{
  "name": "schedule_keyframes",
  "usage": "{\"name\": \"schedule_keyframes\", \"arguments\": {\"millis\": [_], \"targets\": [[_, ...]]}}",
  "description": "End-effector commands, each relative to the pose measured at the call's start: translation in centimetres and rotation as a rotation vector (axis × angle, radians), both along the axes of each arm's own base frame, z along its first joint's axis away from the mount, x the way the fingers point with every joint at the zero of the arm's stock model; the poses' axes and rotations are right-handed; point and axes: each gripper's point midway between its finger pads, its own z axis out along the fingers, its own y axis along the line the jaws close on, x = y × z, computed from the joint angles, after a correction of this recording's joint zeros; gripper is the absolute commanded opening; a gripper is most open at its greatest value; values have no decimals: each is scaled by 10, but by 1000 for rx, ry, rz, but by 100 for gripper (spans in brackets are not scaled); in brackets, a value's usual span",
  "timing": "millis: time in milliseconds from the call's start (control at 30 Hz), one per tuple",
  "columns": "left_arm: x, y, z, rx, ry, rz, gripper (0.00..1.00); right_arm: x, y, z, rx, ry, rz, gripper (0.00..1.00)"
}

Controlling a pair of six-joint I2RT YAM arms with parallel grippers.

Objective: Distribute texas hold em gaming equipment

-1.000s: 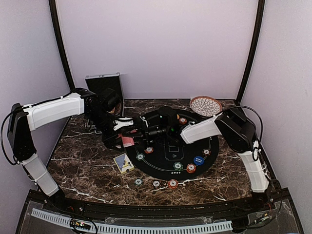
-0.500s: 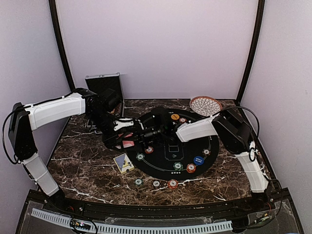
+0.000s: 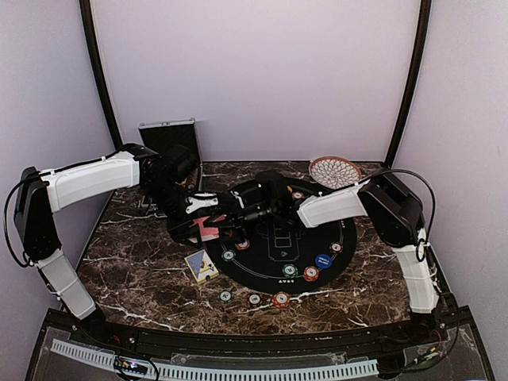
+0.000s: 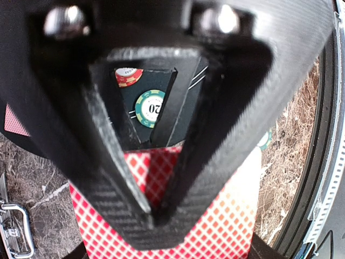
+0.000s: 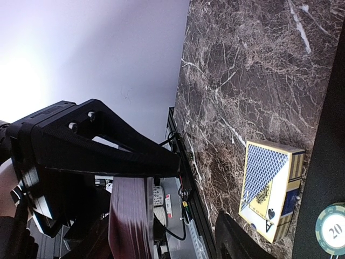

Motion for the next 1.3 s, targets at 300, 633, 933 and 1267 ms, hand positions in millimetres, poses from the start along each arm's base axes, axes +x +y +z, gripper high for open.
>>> {"name": "schedule_keyframes", "arguments": {"millis": [300,633,933,1267], "targets": [[-2,-5,16,-40,-7,-9,2,-2,8,36,119,13,-11,70],[-2,-3,15,-34,-8,-7,2,-5,8,9,45,33,5,65],[-2,-3,15,-31,-11,-8,2,3,-13,2,6,21,-39,52],[-2,-2,15,-29,-12,-2,2,5,-26,27,30,-18,-64,38]]}}
